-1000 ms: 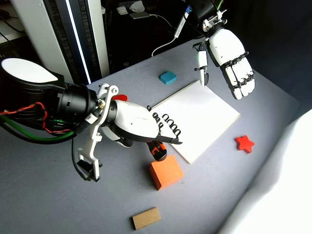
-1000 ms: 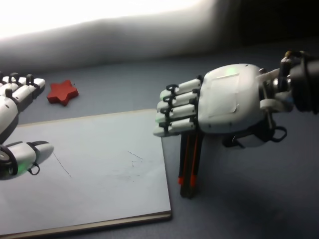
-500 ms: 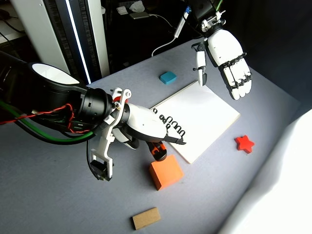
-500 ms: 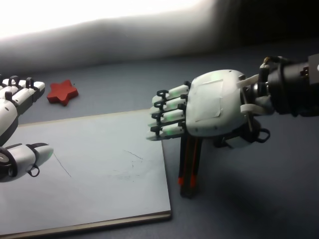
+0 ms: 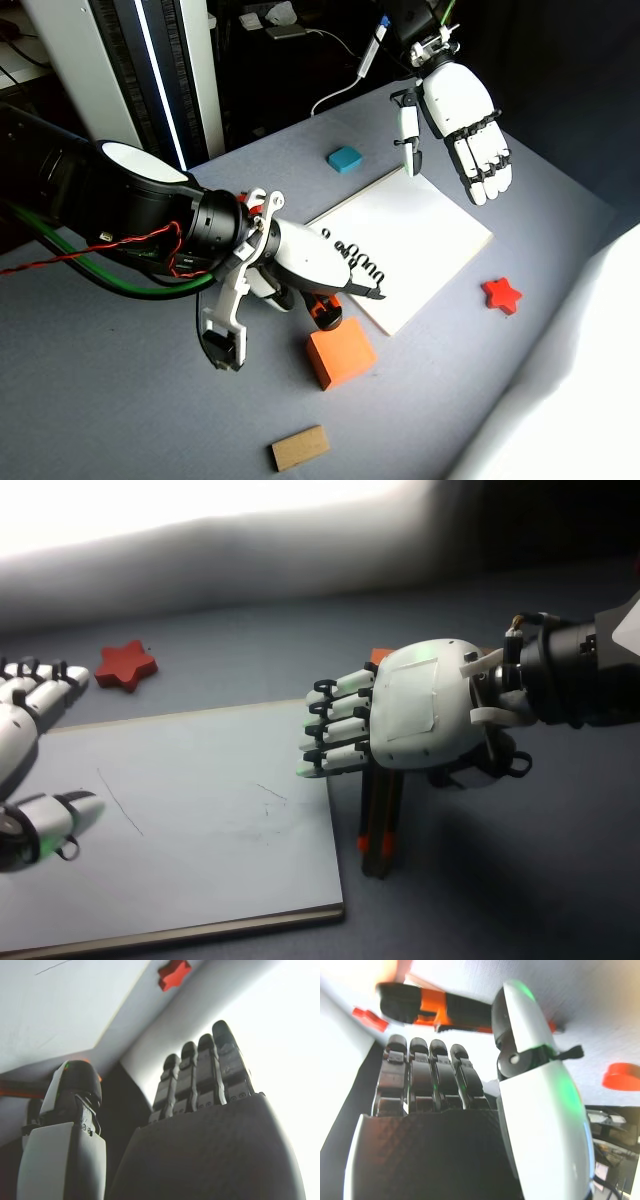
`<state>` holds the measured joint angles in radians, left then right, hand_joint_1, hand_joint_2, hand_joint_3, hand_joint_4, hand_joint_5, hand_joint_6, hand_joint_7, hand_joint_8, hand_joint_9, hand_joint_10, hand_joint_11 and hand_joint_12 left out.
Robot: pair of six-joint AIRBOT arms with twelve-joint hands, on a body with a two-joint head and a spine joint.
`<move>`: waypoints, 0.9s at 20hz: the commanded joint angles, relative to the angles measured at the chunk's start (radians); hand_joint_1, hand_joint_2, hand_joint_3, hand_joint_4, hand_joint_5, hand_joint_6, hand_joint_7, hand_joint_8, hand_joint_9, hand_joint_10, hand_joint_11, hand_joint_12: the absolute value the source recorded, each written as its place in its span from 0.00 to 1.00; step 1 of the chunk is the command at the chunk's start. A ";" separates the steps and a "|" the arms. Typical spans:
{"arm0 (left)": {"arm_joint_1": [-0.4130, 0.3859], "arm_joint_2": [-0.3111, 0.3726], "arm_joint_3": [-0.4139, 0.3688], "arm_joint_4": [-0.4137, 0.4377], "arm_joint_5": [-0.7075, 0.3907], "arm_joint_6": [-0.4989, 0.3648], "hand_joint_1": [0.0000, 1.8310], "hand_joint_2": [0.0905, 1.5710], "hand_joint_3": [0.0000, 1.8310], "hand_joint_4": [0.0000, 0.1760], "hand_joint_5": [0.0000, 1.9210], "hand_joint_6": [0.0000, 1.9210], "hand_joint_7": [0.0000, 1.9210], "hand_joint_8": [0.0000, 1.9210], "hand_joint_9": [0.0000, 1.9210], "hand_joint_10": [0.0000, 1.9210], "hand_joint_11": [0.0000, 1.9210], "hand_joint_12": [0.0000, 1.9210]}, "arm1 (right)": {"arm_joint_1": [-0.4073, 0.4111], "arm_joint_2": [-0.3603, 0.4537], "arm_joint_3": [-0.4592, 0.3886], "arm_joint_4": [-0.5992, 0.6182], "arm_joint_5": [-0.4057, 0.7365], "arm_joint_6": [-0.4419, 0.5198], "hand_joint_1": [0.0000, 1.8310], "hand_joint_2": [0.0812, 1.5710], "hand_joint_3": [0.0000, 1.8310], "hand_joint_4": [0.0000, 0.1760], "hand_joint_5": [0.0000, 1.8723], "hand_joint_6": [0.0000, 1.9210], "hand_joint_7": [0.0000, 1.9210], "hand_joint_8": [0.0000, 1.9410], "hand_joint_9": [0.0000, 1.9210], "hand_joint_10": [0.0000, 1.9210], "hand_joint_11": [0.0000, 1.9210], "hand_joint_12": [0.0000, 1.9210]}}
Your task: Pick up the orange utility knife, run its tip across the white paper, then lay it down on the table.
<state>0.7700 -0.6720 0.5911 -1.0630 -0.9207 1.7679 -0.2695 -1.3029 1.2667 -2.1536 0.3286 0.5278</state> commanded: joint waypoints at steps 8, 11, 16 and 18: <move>0.011 -0.013 -0.007 0.046 -0.136 -0.013 0.27 0.81 0.00 0.12 0.01 0.00 0.04 0.00 0.03 0.00 0.00 0.21 | -0.013 -0.048 0.063 0.008 -0.042 0.004 0.65 0.68 0.00 0.00 0.00 0.00 0.00 0.00 0.00 0.00 0.00 0.00; 0.013 -0.013 -0.002 0.045 -0.122 -0.006 0.27 0.81 0.00 0.12 0.01 0.00 0.04 0.00 0.03 0.00 0.00 0.21 | -0.024 -0.060 0.064 0.008 -0.044 0.004 0.65 0.68 0.00 0.00 0.00 0.00 0.00 0.00 0.00 0.00 0.00 0.00; 0.013 -0.013 -0.001 0.041 -0.091 0.008 0.28 0.81 0.00 0.12 0.03 0.00 0.05 0.00 0.04 0.00 0.00 0.26 | -0.049 -0.075 0.064 0.008 -0.091 0.015 0.67 0.69 0.00 0.00 0.00 0.00 0.00 0.00 0.00 0.00 0.00 0.00; 0.013 -0.013 -0.002 0.041 -0.089 0.009 0.28 0.80 0.00 0.09 0.04 0.00 0.05 0.00 0.05 0.00 0.00 0.27 | -0.052 -0.080 0.064 0.008 -0.120 0.031 0.66 0.71 0.00 0.00 0.00 0.00 0.00 0.00 0.00 0.00 0.00 0.00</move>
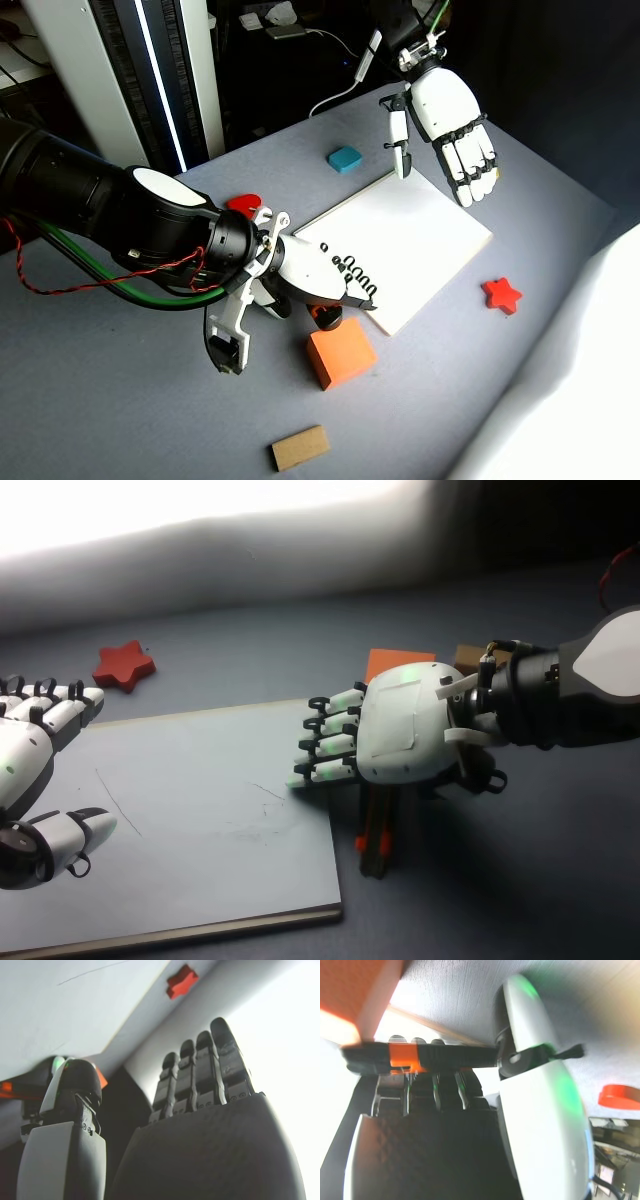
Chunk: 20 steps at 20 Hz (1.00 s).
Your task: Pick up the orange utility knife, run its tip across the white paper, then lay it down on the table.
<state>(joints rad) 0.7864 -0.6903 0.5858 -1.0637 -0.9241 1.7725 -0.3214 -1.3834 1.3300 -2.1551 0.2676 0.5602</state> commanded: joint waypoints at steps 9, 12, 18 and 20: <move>-0.003 0.006 0.003 0.042 -0.089 0.005 0.28 0.80 0.00 0.08 0.04 0.00 0.06 0.00 0.05 0.00 0.00 0.33 | 0.005 0.002 0.001 0.010 -0.087 0.009 0.60 0.86 0.01 0.00 0.03 0.01 0.07 0.00 0.07 0.02 0.00 0.16; -0.003 0.006 0.003 0.042 -0.092 0.005 0.26 0.81 0.00 0.10 0.03 0.00 0.06 0.00 0.06 0.01 0.00 0.32 | 0.006 0.002 0.001 0.010 -0.097 0.011 0.56 0.88 0.01 0.00 0.22 0.74 0.27 0.73 0.16 0.58 0.01 0.87; -0.003 0.006 0.003 0.042 -0.095 0.005 0.25 0.81 0.00 0.15 0.03 0.00 0.07 0.00 0.08 0.00 0.00 0.35 | 0.009 0.001 0.001 0.011 -0.111 0.012 0.86 0.86 0.00 0.89 0.73 1.00 0.87 1.00 0.92 1.00 0.94 1.00; -0.003 0.006 0.003 0.042 -0.097 0.005 0.24 0.81 0.00 0.15 0.03 0.00 0.07 0.00 0.08 0.00 0.00 0.33 | 0.015 0.000 0.000 0.011 -0.115 0.012 0.87 0.87 0.00 0.98 0.76 1.00 0.90 1.00 0.95 1.00 0.99 1.00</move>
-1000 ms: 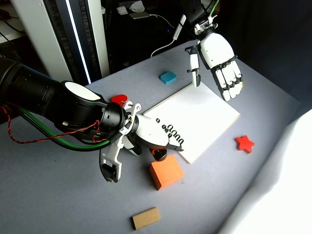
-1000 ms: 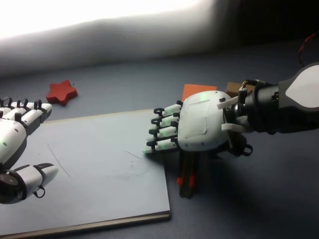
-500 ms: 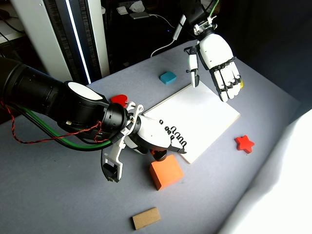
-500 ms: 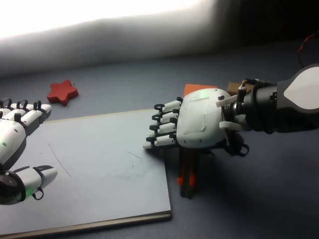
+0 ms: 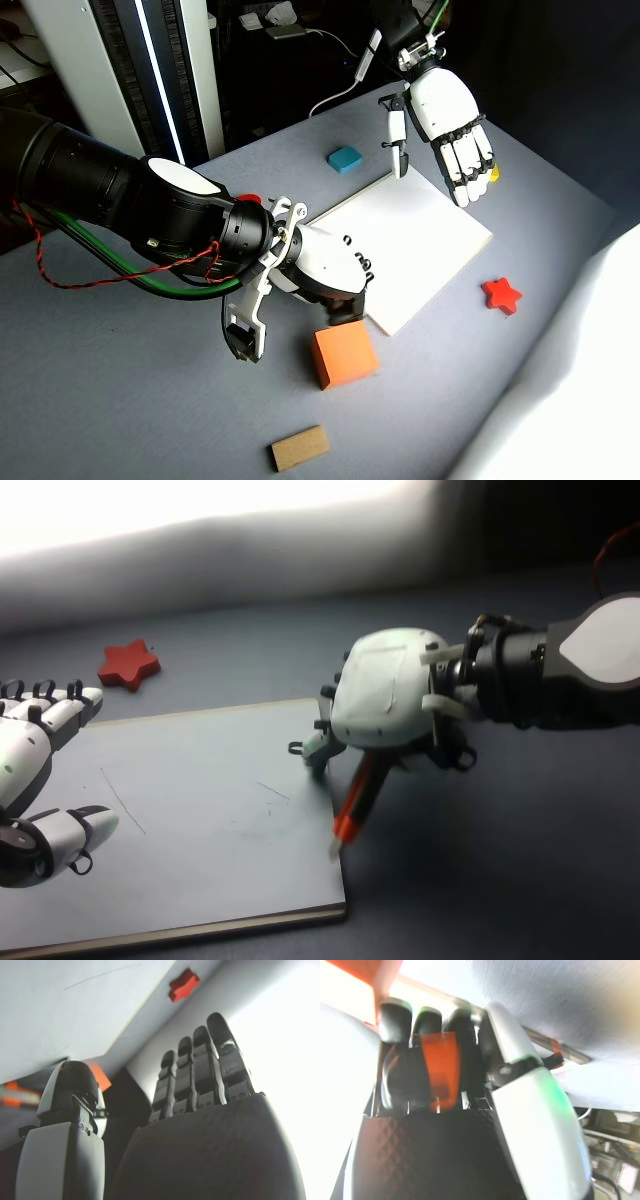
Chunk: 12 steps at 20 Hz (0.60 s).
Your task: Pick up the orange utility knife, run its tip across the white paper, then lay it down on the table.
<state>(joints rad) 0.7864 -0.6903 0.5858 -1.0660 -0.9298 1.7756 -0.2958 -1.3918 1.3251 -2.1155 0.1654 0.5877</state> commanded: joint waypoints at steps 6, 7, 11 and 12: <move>-0.003 0.006 0.003 0.044 -0.094 0.002 0.23 0.82 0.00 0.13 0.02 0.00 0.06 0.00 0.08 0.00 0.00 0.32 | 0.019 0.037 -0.033 -0.028 -0.010 -0.014 0.85 0.87 0.00 1.00 0.77 1.00 0.89 1.00 0.93 1.00 0.97 1.00; -0.003 0.006 0.003 0.044 -0.094 0.002 0.23 0.82 0.00 0.13 0.02 0.00 0.06 0.00 0.08 0.00 0.00 0.32 | 0.023 0.047 -0.048 -0.028 -0.018 0.000 0.85 0.87 0.00 1.00 0.77 1.00 0.89 1.00 0.93 1.00 0.97 1.00; -0.003 0.006 0.003 0.044 -0.094 0.002 0.24 0.82 0.00 0.11 0.03 0.00 0.08 0.00 0.09 0.00 0.00 0.34 | 0.041 0.071 -0.100 -0.028 -0.112 0.077 0.86 0.85 0.00 1.00 0.79 1.00 0.87 1.00 0.92 1.00 0.96 1.00; -0.003 0.006 0.003 0.044 -0.094 0.002 0.25 0.82 0.00 0.11 0.04 0.00 0.07 0.00 0.09 0.00 0.00 0.33 | 0.049 0.074 -0.116 -0.028 -0.151 0.149 0.85 0.85 0.00 1.00 0.78 1.00 0.87 1.00 0.92 1.00 0.96 1.00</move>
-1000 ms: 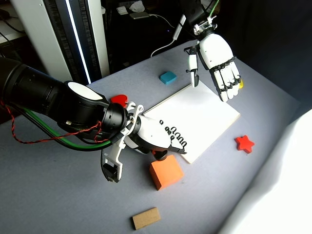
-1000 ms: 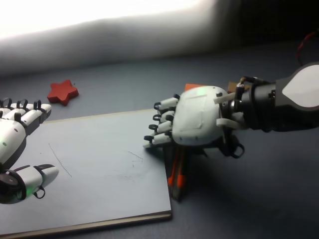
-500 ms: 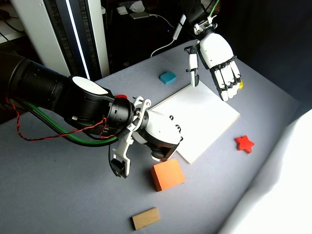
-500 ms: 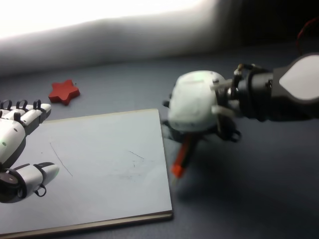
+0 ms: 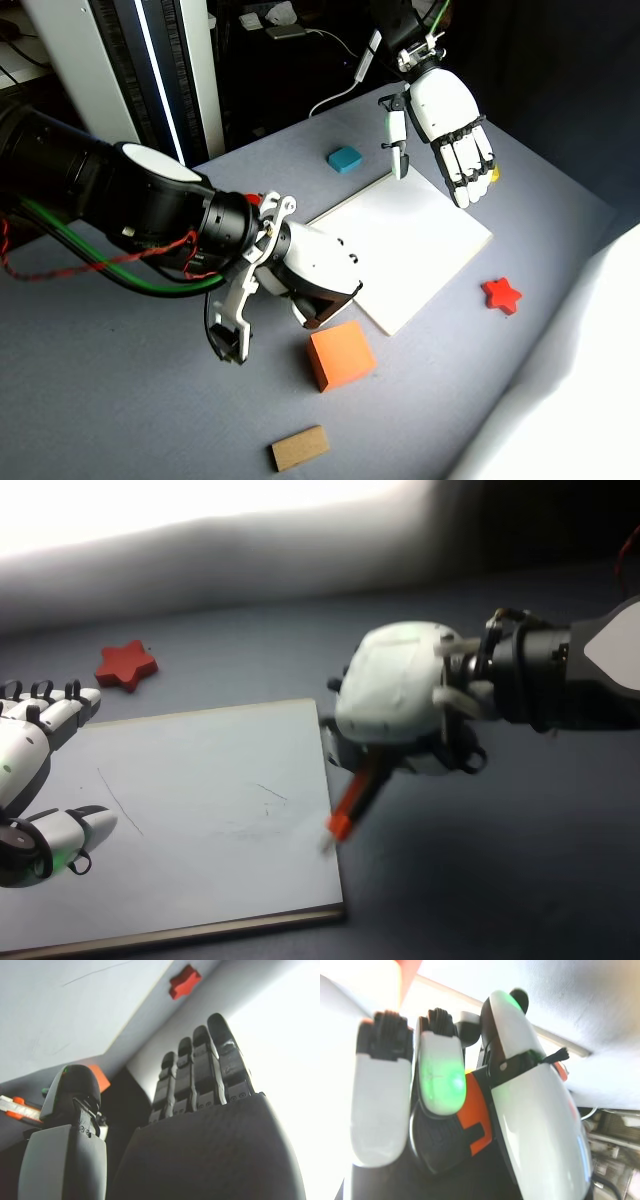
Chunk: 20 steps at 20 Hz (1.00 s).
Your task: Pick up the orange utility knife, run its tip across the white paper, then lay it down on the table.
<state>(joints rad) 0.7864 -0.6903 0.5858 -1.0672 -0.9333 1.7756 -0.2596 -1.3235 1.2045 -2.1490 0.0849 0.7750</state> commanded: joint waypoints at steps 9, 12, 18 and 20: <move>-0.003 0.005 0.002 0.045 -0.091 0.001 0.25 0.81 0.00 0.12 0.05 0.00 0.09 0.00 0.10 0.00 0.00 0.39 | 0.017 -0.016 -0.042 -0.687 -0.593 0.753 0.84 0.86 0.00 1.00 0.77 1.00 0.87 1.00 0.92 1.00 0.96 1.00; -0.005 0.006 0.002 0.045 -0.091 -0.002 0.25 0.81 0.00 0.12 0.05 0.00 0.09 0.00 0.10 0.00 0.00 0.37 | 0.001 -0.009 -0.046 -0.863 -0.654 0.793 0.85 0.85 0.00 1.00 0.77 1.00 0.86 1.00 0.92 1.00 0.96 1.00; -0.007 0.006 -0.001 0.045 -0.091 -0.004 0.23 0.82 0.00 0.09 0.04 0.00 0.08 0.00 0.09 0.00 0.00 0.35 | -0.027 0.018 -0.060 -0.863 -0.597 0.823 0.85 0.85 0.00 1.00 0.77 1.00 0.86 1.00 0.91 1.00 0.96 1.00; -0.009 0.006 -0.002 0.045 -0.091 -0.005 0.24 0.82 0.00 0.09 0.04 0.00 0.08 0.00 0.09 0.00 0.00 0.37 | 0.002 0.060 -0.089 -0.847 -0.406 0.946 0.85 0.85 0.00 1.00 0.76 1.00 0.86 1.00 0.91 1.00 0.95 1.00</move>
<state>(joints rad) 0.7883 -0.6903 0.5846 -1.0695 -0.9340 1.7718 -0.2588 -1.2549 1.1103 -2.9543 -0.2375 1.7409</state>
